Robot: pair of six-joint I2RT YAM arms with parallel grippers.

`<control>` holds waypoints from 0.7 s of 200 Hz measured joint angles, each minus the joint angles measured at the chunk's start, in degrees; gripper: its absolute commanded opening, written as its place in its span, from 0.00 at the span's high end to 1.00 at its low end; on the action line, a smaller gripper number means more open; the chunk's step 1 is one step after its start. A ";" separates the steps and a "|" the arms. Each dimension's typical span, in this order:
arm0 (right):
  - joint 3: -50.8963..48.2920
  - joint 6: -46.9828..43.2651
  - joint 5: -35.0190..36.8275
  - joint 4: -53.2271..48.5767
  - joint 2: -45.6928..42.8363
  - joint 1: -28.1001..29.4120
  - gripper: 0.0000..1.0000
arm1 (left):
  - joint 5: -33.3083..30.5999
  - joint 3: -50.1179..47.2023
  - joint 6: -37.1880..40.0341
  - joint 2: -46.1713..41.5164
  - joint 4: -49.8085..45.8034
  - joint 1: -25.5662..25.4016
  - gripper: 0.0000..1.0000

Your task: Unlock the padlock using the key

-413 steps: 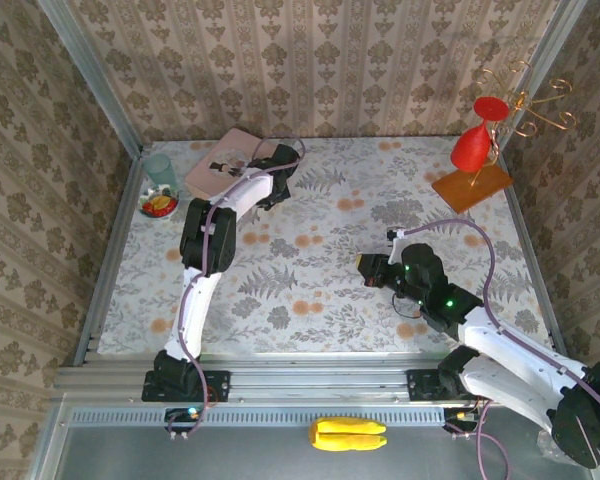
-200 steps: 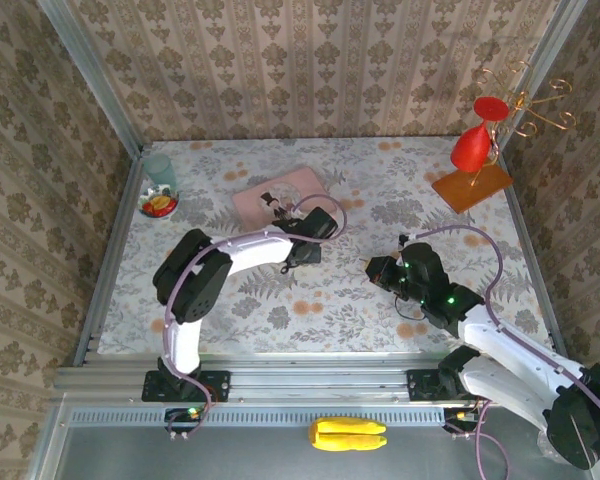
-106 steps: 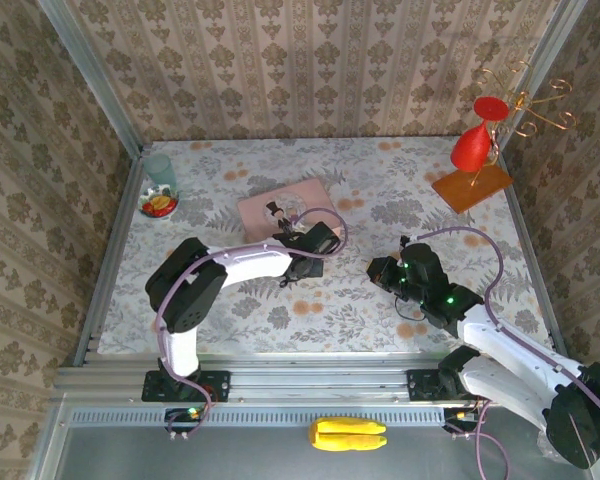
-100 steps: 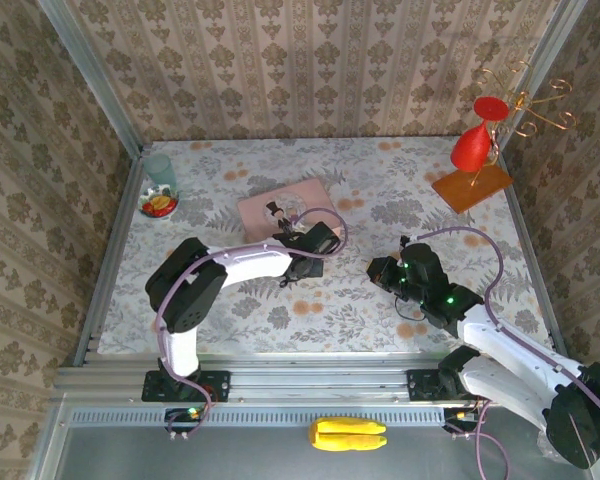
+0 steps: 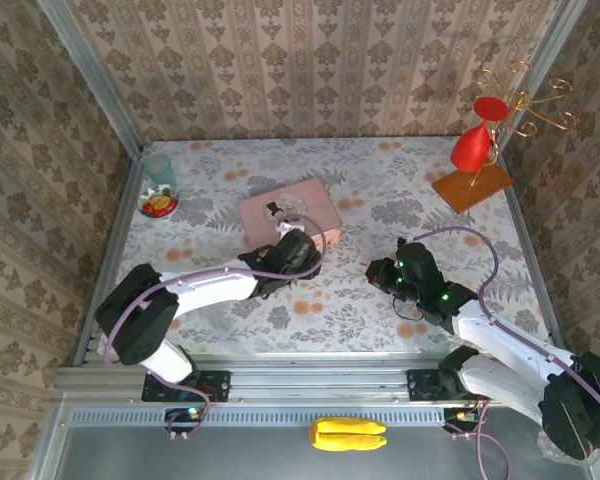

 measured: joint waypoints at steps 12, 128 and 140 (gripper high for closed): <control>0.02 -0.04 -0.07 0.35 0.28 -0.04 1.00 | 3.87 -5.14 1.73 -1.62 5.90 1.14 0.36; 0.07 -0.15 -1.33 2.62 0.42 -0.09 1.00 | 23.43 -11.72 6.64 0.39 22.08 10.43 0.35; 0.07 -0.15 -1.33 2.62 0.42 -0.09 1.00 | 23.39 -10.86 6.62 1.77 21.18 10.43 0.36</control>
